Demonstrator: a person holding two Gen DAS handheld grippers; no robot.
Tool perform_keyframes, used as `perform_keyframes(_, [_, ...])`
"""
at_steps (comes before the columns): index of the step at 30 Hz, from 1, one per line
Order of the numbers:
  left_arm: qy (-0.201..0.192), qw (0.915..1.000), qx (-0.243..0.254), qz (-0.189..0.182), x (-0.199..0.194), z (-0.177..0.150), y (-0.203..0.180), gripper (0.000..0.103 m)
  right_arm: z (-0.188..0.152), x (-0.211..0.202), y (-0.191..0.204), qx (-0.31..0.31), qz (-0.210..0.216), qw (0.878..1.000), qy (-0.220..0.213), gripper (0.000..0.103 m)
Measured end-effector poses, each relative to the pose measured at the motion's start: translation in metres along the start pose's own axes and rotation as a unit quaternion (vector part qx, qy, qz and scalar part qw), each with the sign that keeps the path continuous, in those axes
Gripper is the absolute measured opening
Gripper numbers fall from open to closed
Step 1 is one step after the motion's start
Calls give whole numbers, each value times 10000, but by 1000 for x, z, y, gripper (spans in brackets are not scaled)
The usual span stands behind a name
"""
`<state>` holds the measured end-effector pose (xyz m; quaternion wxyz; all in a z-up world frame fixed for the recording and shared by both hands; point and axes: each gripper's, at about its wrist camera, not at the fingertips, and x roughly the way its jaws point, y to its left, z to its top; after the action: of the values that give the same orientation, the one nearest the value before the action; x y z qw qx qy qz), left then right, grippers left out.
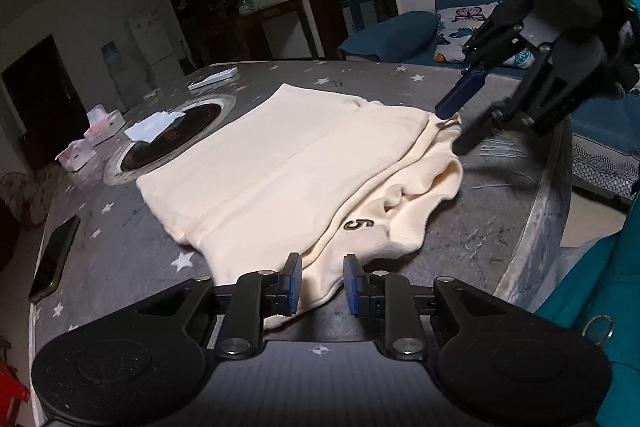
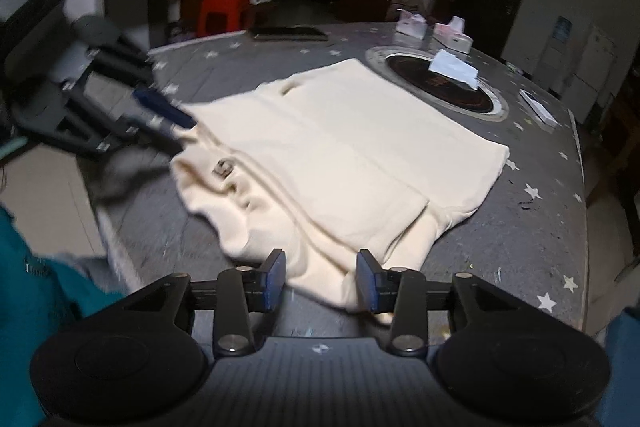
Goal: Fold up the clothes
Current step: 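Grasp the hem with the left gripper while the right gripper grasps the hem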
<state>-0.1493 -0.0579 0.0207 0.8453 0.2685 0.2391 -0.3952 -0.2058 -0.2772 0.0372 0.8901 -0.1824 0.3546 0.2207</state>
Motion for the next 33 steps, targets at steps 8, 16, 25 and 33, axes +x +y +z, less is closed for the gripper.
perform_keyframes(8, [-161, 9995, 282, -60, 0, -3, -7, 33, -10, 3, 19, -564, -8, 9984, 31, 48])
perform_keyframes(16, [-226, 9978, 615, -39, 8, -7, -18, 33, -7, 10, 26, -764, 7, 9969, -184, 44])
perform_keyframes(25, [-635, 9977, 177, -155, 12, 6, -3, 8, 4, 12, 19, -554, 168, 9975, -403, 41])
perform_keyframes(33, [-708, 9942, -772, -225, 21, 24, 31, 8, 0, 23, 19, -609, 125, 9969, -475, 43])
